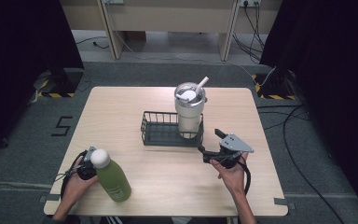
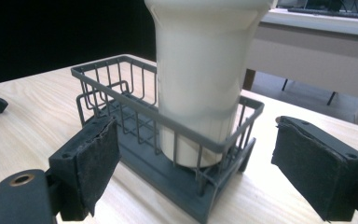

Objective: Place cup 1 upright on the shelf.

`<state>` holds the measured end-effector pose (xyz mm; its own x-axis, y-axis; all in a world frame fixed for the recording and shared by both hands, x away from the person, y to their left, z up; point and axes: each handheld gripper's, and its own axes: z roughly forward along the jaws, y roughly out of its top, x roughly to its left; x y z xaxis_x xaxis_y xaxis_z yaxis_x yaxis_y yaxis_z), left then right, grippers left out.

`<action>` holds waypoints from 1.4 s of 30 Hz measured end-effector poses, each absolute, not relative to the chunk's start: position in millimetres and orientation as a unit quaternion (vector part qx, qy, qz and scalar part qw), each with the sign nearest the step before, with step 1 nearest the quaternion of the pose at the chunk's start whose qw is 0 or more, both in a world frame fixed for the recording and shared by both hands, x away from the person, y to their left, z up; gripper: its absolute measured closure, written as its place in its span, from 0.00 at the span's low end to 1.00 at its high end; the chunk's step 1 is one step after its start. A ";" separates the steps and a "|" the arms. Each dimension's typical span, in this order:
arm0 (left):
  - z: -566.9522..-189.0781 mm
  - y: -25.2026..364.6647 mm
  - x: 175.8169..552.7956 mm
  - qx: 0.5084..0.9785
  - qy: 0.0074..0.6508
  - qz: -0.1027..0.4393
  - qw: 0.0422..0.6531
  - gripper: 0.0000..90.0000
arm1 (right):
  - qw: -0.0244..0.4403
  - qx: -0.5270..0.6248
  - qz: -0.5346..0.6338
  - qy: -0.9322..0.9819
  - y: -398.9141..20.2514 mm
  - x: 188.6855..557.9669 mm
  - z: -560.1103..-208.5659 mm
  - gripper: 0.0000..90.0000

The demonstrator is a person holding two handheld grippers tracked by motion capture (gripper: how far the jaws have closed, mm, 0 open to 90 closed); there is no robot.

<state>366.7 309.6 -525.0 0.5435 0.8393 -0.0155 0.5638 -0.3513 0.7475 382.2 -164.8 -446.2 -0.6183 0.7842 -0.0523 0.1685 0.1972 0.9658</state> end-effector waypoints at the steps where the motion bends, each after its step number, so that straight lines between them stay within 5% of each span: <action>1: -525.0 309.5 366.7 0.800 0.439 0.190 0.363 0.13 | 0.285 0.333 0.539 0.719 -165.7 380.8 -445.9 0.16; 42: -525.0 309.6 366.7 0.800 0.439 0.189 0.363 0.13 | 0.262 0.344 0.507 0.746 -189.5 342.0 -472.8 0.17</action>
<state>366.7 309.6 -525.0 0.5434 0.8393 -0.0161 0.5641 -0.3508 0.7475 342.0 -189.5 -472.8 -0.6261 0.7785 -0.0434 0.2469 0.2508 0.9360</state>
